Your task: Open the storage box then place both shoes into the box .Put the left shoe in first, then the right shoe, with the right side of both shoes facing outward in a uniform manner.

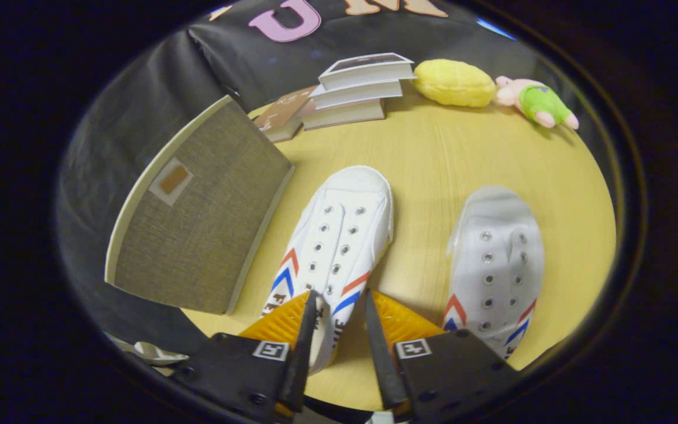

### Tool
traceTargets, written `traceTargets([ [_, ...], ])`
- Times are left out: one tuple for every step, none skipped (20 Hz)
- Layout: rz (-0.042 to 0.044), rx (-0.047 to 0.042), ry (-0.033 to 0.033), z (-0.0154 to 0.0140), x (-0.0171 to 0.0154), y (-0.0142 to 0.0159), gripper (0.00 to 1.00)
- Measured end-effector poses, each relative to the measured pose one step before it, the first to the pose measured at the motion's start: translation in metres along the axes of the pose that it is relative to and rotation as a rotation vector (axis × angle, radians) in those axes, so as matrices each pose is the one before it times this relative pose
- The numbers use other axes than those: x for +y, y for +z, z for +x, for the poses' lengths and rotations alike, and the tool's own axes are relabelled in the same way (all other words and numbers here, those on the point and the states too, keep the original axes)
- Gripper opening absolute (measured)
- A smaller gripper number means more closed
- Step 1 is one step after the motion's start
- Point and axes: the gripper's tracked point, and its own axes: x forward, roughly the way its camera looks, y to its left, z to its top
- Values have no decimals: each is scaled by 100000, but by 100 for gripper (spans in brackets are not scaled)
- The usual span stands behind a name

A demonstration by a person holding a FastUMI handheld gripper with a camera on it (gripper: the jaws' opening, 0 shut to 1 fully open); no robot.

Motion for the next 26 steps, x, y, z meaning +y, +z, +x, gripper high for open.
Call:
traceTargets([
  [990,-266,-2041,150,-587,-17,36],
  [3250,635,814,-133,-85,-125,26],
  [4247,-377,1018,65,362,-36,17],
  [3192,889,-764,49,-375,-220,13],
  [4541,-737,325,-213,253,381,9],
  [3997,395,580,7,-28,-272,5],
  [2812,61,482,-3,69,120,5],
  [2299,-11,902,-191,219,-111,5],
  [2329,-449,872,-261,192,110,4],
  [2458,-267,1002,-385,214,42,4],
  [2260,-896,524,-336,143,221,4],
  [1733,-873,569,-289,255,205,4],
  [1660,-845,697,-366,340,240,4],
  [1420,-848,815,-289,357,205,4],
  [1609,-723,987,-316,253,192,4],
  [1678,-1007,1102,-444,392,225,4],
  [1908,-1523,1169,-379,461,335,4],
  [1474,-701,1299,-409,595,247,4],
  [1520,-1599,1071,-511,582,498,4],
  [644,-1296,1168,-607,748,384,4],
  [182,-1527,1335,-642,902,514,4],
  [-292,-1740,1395,-581,1027,586,4],
  [-312,-1583,1705,-551,1201,600,4],
  [-539,-1389,1871,-587,1268,510,4],
  [-246,-1338,1880,-356,1338,496,4],
  [-240,-770,1742,-337,1327,281,4],
])
